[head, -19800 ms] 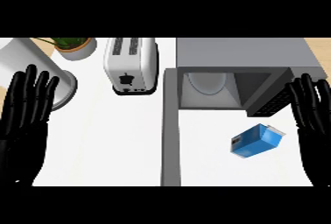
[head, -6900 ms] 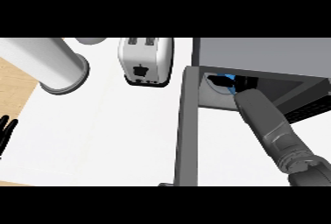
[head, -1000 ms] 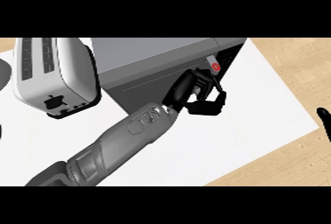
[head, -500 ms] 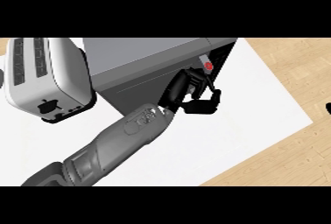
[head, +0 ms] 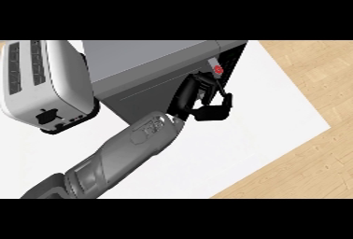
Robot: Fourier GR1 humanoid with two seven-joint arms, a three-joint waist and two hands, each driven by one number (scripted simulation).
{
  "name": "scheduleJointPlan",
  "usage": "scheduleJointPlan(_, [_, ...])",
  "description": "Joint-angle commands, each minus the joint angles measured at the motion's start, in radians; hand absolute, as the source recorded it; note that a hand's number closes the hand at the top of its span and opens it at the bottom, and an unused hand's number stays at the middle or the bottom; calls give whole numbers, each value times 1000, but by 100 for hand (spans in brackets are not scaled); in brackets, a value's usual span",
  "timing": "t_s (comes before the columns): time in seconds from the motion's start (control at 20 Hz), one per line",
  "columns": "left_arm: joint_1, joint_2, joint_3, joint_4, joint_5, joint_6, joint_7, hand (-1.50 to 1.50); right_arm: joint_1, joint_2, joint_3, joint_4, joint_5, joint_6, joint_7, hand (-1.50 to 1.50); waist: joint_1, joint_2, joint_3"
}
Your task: Pick up the milk, place it into the microwave and close the microwave
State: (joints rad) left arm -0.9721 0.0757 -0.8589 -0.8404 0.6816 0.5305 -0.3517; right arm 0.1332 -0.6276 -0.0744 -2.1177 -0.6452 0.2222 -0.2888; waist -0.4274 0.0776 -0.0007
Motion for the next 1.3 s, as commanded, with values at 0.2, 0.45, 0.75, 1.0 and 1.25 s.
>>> scheduleJointPlan(0.2, [-112,-72,-1,34,20,4,15,150,-28,-26,-24,7,-44,13,22,-150,-27,13,4])
scheduleJointPlan(0.45, [-105,-72,0,38,32,27,-1,150,-37,-41,-45,12,-75,19,36,-150,-32,14,3])
scheduleJointPlan(0.75, [-101,-72,-10,32,47,50,-12,150,-51,-53,-58,13,-114,30,48,-150,-43,14,4])
scheduleJointPlan(1.0, [-49,-73,93,98,116,215,8,150,-52,-65,-90,20,-140,21,61,-150,10,5,2])
scheduleJointPlan(1.25, [-49,-76,92,155,129,210,-9,150,-55,-76,-128,15,-156,9,67,-150,44,10,1])
